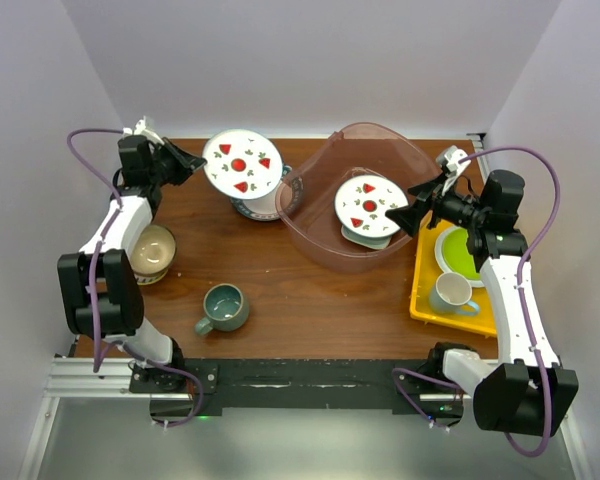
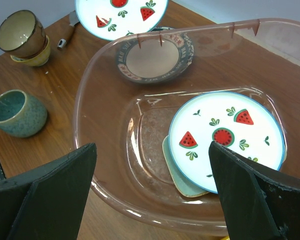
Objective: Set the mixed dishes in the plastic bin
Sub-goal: Pick up the plate at the center of the board.
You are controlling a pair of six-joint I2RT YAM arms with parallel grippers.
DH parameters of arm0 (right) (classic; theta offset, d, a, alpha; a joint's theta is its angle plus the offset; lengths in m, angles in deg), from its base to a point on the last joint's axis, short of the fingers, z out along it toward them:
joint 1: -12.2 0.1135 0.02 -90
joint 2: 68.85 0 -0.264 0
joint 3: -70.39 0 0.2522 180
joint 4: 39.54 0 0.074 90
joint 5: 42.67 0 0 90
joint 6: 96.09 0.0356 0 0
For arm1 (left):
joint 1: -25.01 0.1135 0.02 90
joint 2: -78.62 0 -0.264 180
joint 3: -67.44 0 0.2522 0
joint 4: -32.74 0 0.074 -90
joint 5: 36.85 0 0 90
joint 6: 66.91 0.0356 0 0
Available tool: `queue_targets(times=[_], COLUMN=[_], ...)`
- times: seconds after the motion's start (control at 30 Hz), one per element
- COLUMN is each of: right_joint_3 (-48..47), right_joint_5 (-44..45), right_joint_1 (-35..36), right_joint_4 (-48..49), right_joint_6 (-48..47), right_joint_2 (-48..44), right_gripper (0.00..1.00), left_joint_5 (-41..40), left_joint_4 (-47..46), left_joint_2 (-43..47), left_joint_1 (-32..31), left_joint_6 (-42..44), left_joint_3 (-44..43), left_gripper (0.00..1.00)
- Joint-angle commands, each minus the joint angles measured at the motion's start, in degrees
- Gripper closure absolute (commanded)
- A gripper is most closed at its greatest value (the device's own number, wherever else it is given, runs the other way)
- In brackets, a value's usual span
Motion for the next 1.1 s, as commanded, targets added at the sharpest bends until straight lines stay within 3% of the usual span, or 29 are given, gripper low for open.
queue_targets(times=[0.0,1.07], right_joint_3=[-0.37,0.34], right_joint_5=[-1.71,-2.94], right_joint_1=[-0.38,-0.38], right_joint_4=[2.81,4.21], right_joint_6=[0.56,1.53], right_joint_2=[-0.81,0.07], right_gripper=[0.02,0.02], left_joint_5=[4.13,5.80], left_joint_4=[-9.14,-14.07], left_joint_2=[5.45,14.60], left_joint_1=[1.36,3.65], left_joint_6=[-4.74,-11.60], left_joint_3=[-0.26,2.38], left_gripper=[1.00,1.00])
